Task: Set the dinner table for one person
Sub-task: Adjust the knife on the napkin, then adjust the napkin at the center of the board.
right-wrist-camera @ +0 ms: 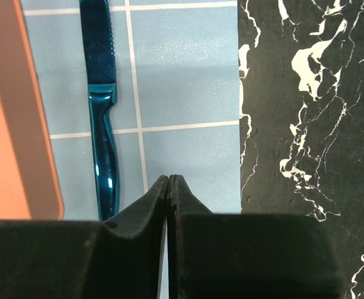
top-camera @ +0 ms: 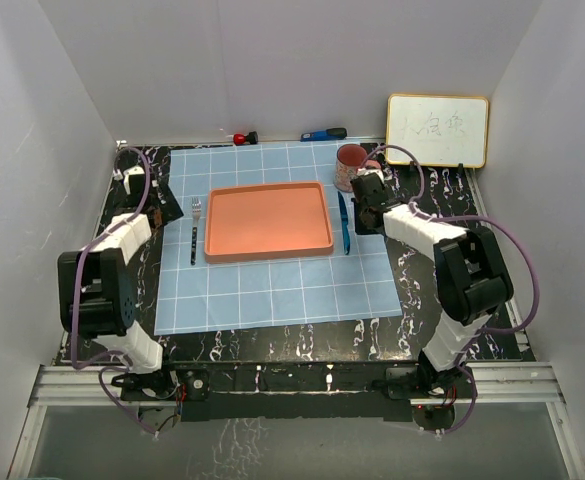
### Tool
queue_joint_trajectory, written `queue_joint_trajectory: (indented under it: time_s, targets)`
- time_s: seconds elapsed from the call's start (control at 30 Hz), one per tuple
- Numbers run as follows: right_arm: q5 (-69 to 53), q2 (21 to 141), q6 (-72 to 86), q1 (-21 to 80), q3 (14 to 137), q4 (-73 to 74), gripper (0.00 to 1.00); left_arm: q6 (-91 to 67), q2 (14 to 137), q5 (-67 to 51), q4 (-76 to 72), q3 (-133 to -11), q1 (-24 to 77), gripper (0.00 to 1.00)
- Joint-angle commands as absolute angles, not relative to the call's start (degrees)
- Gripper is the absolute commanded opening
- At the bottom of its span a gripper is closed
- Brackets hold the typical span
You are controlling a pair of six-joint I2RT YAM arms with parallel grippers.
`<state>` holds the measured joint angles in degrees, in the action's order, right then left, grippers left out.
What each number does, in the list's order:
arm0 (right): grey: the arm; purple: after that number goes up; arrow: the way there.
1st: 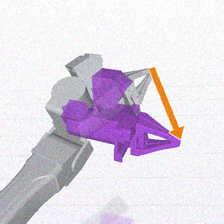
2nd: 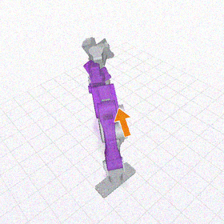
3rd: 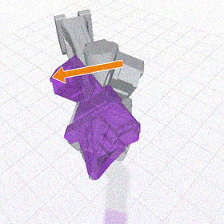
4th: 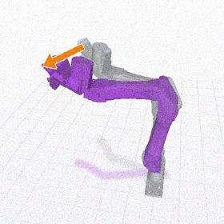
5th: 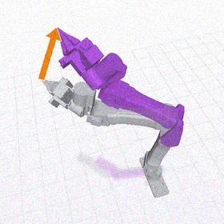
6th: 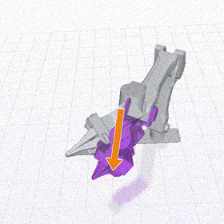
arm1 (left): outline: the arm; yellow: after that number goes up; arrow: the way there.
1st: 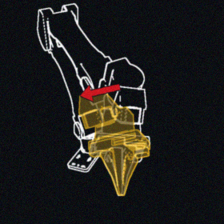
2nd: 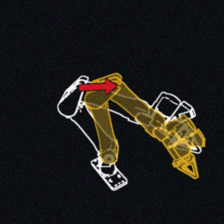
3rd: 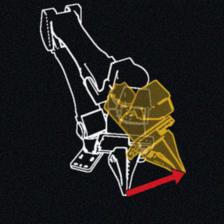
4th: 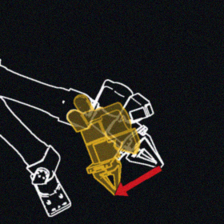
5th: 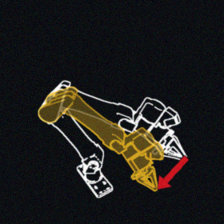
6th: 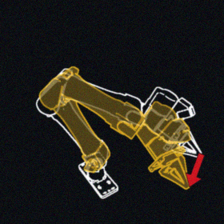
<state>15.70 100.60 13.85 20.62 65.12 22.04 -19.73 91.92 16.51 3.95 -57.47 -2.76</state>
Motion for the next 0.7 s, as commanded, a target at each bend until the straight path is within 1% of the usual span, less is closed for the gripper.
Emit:
queue_joint_trajectory:
  time_s: [0.0, 0.13, 0.27, 0.3, 0.37, 0.4, 0.47, 0.53, 0.57, 0.6, 0.63, 0.67]
  targets:
    - [15.5, 95.4, 15.0, 20.7, 64.5, 21.0, 0.0, -19.7, 96.7, 16.3, 2.5, -64.4, -4.3, 0.96]
    - [14.4, 93.3, 15.7, 20.6, 62.4, 22.5, 0.0, -18.3, 101.7, 15.3, -0.8, -69.4, -4.7, 0.96]
    - [12.6, 91.6, 16.4, 20.7, 60.5, 23.8, 0.0, -19.0, 106.2, 9.5, -2.6, -74.4, -4.7, 0.95]
    - [11.9, 91.3, 16.6, 20.7, 60.1, 24.0, 0.0, -19.3, 107.0, 7.8, -3.6, -75.0, -4.7, 0.94]
    - [10.7, 90.7, 16.7, 20.7, 59.3, 24.5, 0.0, -19.7, 108.3, 4.1, -6.2, -75.4, -4.7, 0.82]
    - [10.3, 90.4, 16.8, 20.7, 59.0, 24.8, 0.0, -20.0, 109.0, 3.1, -7.6, -75.7, -4.7, 0.77]
    - [9.1, 89.8, 16.8, 20.7, 58.3, 25.2, 0.0, -20.5, 110.5, 2.1, -8.6, -76.8, -4.7, 0.74]
    - [8.0, 89.0, 16.8, 20.7, 57.4, 25.2, 0.0, -20.7, 112.3, 1.7, -9.0, -78.5, -4.7, 0.67]
    - [7.6, 88.6, 16.8, 20.7, 57.0, 25.3, 0.0, -20.8, 113.1, 1.5, -9.1, -79.7, -4.7, 0.62]
    - [7.3, 88.2, 16.7, 20.7, 56.5, 25.4, 0.0, -20.9, 113.9, 1.4, -9.2, -80.5, -4.7, 0.51]
    - [7.1, 87.7, 16.7, 20.7, 56.2, 25.5, 0.0, -21.2, 114.5, 1.5, -9.5, -81.3, -4.7, 0.32]
    - [7.0, 87.4, 16.7, 20.7, 55.8, 25.8, 0.0, -21.4, 115.1, 1.5, -9.8, -81.9, -4.7, 0.23]
